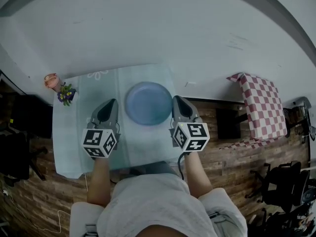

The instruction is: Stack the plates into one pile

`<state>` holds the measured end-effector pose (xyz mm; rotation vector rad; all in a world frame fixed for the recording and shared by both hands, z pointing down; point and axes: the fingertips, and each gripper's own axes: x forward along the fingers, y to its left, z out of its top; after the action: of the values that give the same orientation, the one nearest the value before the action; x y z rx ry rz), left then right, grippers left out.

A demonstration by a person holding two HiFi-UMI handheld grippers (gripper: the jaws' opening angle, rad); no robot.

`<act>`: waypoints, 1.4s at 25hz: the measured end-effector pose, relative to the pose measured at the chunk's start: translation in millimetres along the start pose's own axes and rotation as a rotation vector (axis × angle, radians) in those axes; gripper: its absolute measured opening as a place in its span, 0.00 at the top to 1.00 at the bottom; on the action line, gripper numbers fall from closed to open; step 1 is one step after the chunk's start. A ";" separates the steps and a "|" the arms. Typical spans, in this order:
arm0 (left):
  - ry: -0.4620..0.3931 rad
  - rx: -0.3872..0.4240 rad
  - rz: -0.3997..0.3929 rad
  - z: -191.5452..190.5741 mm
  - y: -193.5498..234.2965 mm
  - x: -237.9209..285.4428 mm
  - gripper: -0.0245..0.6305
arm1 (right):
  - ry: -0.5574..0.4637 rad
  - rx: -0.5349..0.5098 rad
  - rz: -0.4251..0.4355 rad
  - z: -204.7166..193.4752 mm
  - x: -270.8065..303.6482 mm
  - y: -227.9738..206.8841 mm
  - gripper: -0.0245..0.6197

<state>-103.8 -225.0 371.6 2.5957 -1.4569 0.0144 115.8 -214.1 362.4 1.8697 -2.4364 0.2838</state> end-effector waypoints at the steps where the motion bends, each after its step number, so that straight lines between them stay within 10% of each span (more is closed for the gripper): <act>1: -0.016 0.005 -0.003 6.1 -2.1 -3.7 0.96 | -0.012 -0.004 -0.006 4.0 -4.3 0.5 0.96; 35: -0.233 0.112 0.002 64.2 -31.5 -87.7 0.96 | -0.212 -0.140 -0.082 51.1 -101.6 36.1 0.96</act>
<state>-127.7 -144.1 296.2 2.7639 -1.5749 -0.2200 111.2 -117.6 292.4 2.0244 -2.4249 -0.0919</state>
